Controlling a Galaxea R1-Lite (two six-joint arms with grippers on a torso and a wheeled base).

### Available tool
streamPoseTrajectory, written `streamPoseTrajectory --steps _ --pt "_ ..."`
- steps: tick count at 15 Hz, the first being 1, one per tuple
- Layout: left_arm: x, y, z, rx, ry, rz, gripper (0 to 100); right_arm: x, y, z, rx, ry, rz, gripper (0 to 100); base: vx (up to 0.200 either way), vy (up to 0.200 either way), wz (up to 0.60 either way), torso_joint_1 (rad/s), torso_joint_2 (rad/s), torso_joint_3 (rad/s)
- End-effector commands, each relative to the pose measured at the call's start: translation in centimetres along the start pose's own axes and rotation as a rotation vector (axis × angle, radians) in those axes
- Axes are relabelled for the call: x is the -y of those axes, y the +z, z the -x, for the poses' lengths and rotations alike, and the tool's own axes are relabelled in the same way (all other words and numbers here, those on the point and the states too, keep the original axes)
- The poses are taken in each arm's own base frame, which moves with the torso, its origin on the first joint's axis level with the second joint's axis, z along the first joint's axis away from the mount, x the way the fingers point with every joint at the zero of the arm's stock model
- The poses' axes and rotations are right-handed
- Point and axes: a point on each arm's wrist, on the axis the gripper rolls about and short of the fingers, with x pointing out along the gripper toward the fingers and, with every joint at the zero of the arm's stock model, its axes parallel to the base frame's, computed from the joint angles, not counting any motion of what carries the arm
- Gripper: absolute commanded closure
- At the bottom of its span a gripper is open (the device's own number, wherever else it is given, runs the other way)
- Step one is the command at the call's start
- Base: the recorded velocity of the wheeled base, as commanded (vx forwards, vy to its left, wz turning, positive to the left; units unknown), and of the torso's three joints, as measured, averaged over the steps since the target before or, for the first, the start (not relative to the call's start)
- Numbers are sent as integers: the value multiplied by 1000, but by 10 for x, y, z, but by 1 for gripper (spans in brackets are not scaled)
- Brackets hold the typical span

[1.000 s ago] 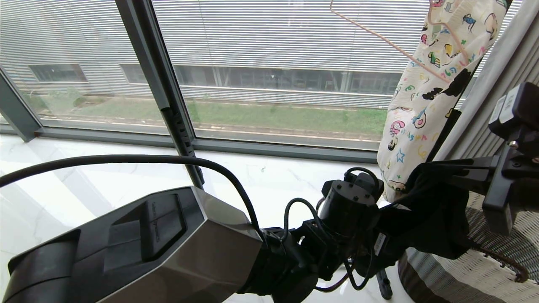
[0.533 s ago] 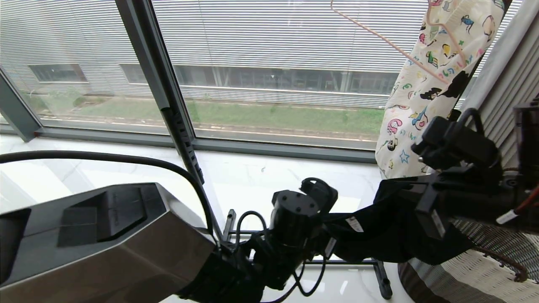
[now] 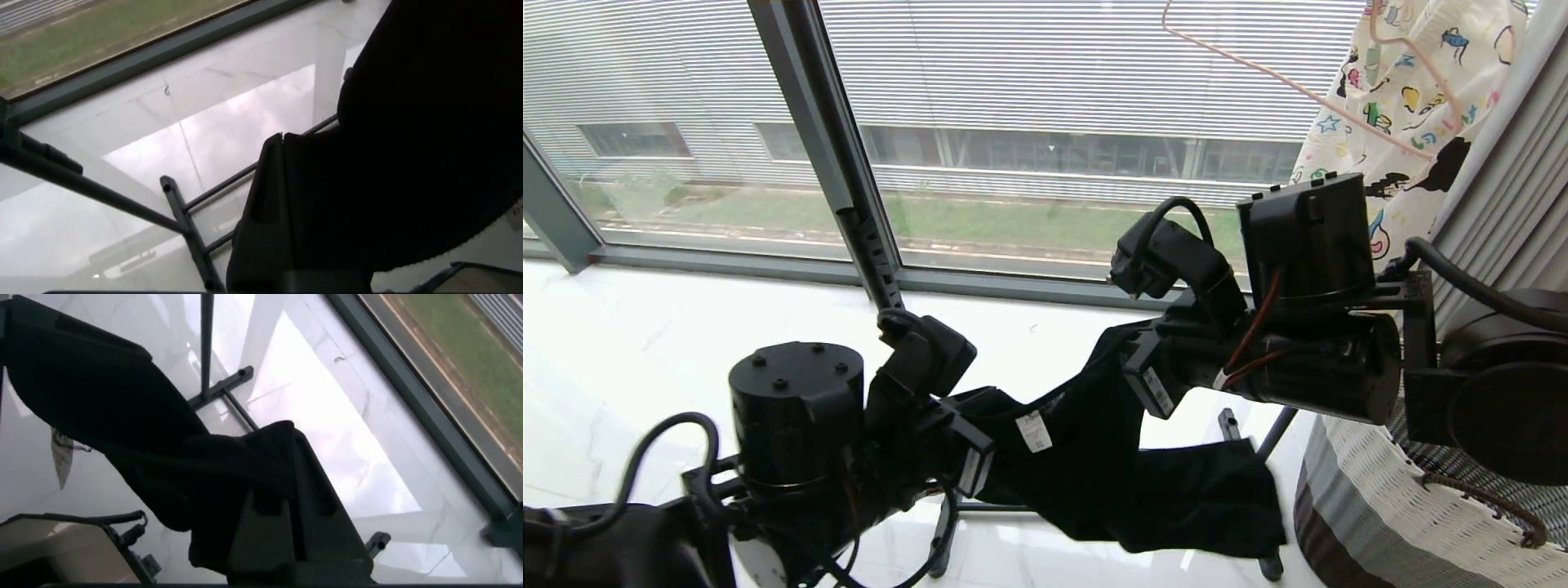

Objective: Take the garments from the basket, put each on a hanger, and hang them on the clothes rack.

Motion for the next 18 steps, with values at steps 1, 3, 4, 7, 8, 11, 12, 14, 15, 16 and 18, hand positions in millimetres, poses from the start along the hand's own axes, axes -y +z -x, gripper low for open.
streamPoseTrajectory --steps 1,3,4,7,8,11,12,14,15,16,18 --pt "-22 50 44 98 41 14 100 -3 -4 -2 -17 0 -27 100 0 0 0 0 0 0" --pt "-23 84 44 92 11 12 100 7 -11 20 -29 -86 -99 100 0 0 0 0 0 0" --pt "-18 87 37 86 -9 7 100 15 -12 32 -23 -125 -122 100 0 0 0 0 0 0" --pt "14 88 31 79 -122 13 100 37 -12 65 18 -207 -150 100 0 0 0 0 0 0" --pt "28 89 27 70 -159 15 100 47 -11 83 46 -248 -163 100 0 0 0 0 0 0" --pt "34 100 16 97 -178 -13 100 43 -21 111 26 -244 -134 100 0 0 0 0 0 0" --pt "36 113 7 131 -185 -33 100 31 -34 131 -3 -201 -74 100 0 0 0 0 0 0" --pt "40 133 -12 184 -213 -32 100 0 -58 158 -45 -55 3 100 0 0 0 0 0 0" --pt "42 138 -20 194 -212 -28 100 -14 -65 166 -60 23 40 100 0 0 0 0 0 0" --pt "43 143 -25 204 -210 -23 100 -23 -68 168 -72 74 67 100 0 0 0 0 0 0" --pt "43 141 -27 189 -204 -2 100 -25 -69 164 -83 77 71 100 0 0 0 0 0 0"
